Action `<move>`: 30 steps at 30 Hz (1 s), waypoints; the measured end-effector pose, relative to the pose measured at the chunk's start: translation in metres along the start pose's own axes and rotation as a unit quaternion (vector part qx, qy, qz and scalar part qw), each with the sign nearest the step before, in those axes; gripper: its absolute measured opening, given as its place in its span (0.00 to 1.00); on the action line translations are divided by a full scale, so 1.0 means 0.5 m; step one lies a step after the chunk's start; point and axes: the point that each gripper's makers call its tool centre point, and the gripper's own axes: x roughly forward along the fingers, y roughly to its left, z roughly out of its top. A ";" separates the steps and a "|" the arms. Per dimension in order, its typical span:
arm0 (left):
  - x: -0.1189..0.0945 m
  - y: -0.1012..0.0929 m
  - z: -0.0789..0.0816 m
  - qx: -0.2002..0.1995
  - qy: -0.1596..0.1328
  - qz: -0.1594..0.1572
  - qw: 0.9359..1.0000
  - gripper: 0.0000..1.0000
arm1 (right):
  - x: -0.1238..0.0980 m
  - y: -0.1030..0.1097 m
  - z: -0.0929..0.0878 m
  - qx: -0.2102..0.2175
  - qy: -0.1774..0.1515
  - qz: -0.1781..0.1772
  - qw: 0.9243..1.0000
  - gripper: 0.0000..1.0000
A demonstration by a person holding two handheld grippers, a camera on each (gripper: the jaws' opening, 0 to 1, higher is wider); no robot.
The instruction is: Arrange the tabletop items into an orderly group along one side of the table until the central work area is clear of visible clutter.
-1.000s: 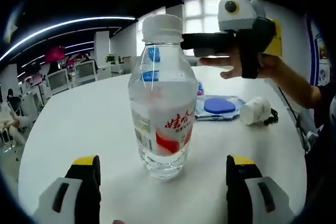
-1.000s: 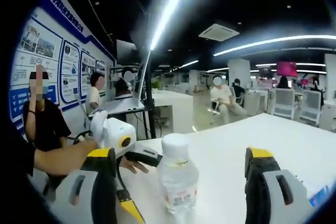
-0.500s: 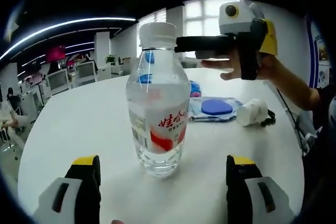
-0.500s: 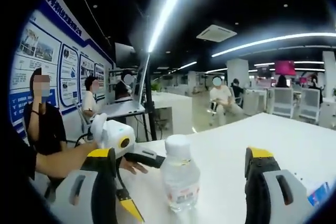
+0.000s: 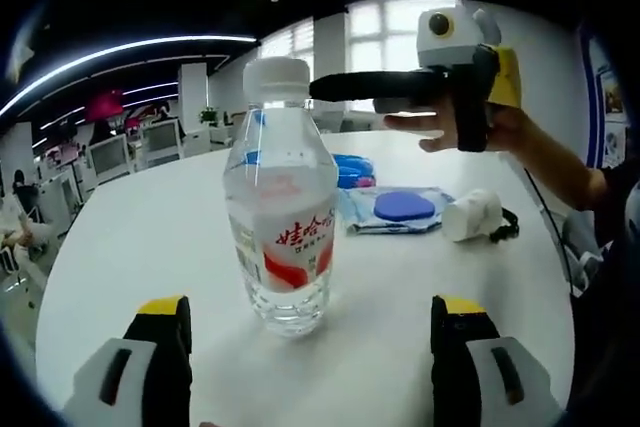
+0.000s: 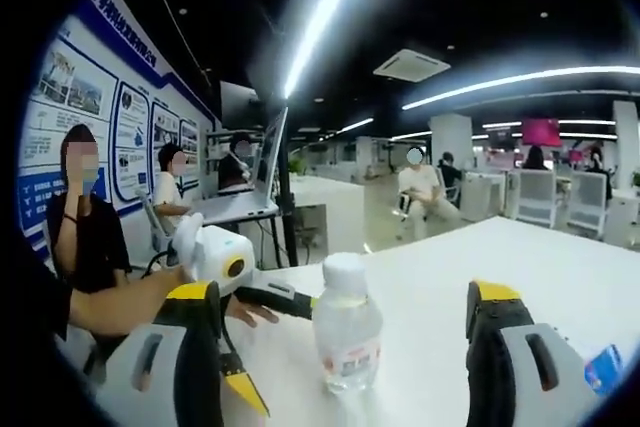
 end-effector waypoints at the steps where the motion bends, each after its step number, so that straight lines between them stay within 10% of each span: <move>1: -0.001 0.000 0.003 0.001 -0.001 0.000 1.000 1.00 | -0.002 0.000 0.001 -0.001 0.000 -0.001 1.000 1.00; 30: -0.049 -0.095 0.013 0.014 -0.015 -0.007 1.000 1.00 | -0.068 0.003 -0.004 0.006 -0.005 -0.011 1.000 0.97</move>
